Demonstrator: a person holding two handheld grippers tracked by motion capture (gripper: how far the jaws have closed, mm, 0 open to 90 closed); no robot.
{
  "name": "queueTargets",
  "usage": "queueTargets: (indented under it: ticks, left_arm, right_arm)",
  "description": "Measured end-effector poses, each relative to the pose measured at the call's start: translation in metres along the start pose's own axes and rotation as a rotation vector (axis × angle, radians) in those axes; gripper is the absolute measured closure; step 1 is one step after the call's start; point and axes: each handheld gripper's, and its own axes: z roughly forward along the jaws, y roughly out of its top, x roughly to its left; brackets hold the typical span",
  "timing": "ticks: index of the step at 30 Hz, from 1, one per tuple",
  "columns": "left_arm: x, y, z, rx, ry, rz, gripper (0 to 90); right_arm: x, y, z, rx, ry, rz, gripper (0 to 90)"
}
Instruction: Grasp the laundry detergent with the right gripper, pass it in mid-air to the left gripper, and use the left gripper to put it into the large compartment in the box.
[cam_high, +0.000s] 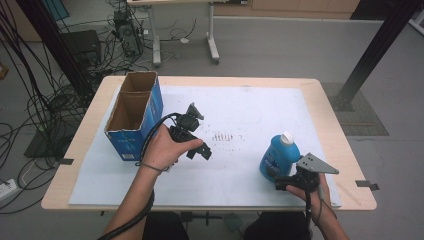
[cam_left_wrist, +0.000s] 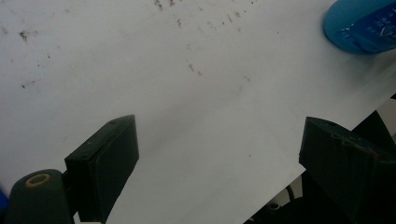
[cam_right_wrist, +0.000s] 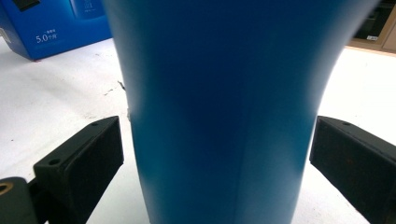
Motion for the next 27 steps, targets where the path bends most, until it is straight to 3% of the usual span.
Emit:
queueTargets:
  ticks: [27]
  left_arm:
    - [0.0002,-0.0004,0.0016,0.005,-0.001,-0.001,12.3]
  right_arm:
    - [0.0004,-0.0005,0.0,-0.007,0.0,0.007,2.5]
